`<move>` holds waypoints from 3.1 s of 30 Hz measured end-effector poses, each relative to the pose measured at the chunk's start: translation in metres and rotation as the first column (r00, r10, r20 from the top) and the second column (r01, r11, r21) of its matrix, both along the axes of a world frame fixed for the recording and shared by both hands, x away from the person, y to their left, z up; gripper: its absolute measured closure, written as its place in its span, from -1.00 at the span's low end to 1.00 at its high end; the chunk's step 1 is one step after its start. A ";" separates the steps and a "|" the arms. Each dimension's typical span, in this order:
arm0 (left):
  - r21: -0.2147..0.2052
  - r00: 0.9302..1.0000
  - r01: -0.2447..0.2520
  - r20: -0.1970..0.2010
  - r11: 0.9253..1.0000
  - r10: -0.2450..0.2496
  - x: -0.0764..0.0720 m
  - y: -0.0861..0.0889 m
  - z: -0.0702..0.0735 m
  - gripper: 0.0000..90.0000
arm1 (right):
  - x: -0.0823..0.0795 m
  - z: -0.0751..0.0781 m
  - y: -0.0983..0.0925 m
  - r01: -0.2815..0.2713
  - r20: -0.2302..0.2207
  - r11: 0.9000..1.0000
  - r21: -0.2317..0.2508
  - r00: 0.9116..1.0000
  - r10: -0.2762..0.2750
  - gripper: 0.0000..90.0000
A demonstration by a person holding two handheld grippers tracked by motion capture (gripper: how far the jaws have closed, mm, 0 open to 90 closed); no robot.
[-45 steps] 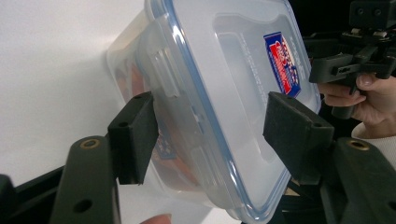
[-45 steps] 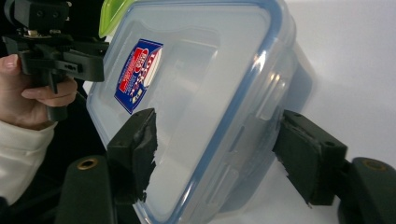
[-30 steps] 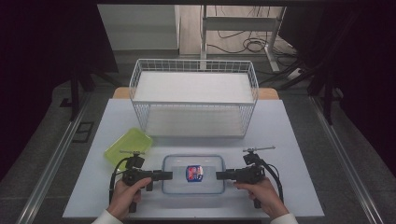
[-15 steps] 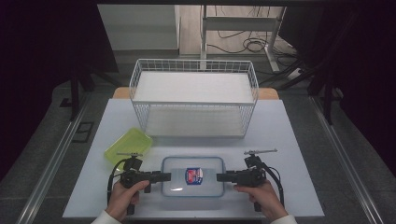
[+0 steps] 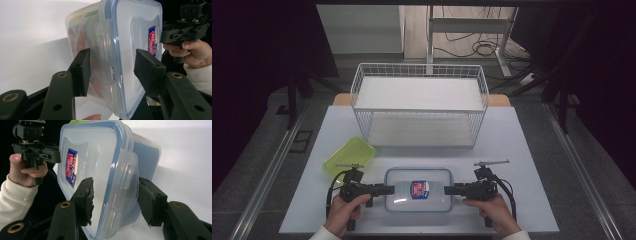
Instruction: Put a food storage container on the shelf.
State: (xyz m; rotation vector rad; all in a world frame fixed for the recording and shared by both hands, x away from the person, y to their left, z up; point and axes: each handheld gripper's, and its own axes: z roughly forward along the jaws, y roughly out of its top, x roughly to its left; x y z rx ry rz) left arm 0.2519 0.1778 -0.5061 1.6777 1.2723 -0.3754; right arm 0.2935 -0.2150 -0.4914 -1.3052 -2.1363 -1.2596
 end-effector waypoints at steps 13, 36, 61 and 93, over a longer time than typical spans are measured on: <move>-0.001 1.000 -0.011 0.002 1.000 0.011 -0.001 0.001 0.001 0.08 | -0.001 0.000 -0.001 0.006 -0.008 1.000 0.014 1.000 -0.006 0.12; 0.009 0.998 -0.030 0.051 0.999 0.030 -0.006 0.001 0.018 0.09 | -0.008 0.014 0.002 0.026 0.044 0.999 0.027 0.999 -0.028 0.15; 0.022 0.988 -0.017 0.153 1.000 0.014 -0.009 0.001 0.048 0.09 | -0.013 0.049 0.002 0.014 0.176 1.000 0.017 0.984 -0.017 0.14; 0.026 0.980 -0.018 0.197 0.999 0.013 -0.006 0.005 0.066 0.09 | -0.011 0.067 0.007 0.006 0.235 1.000 0.016 0.972 -0.009 0.15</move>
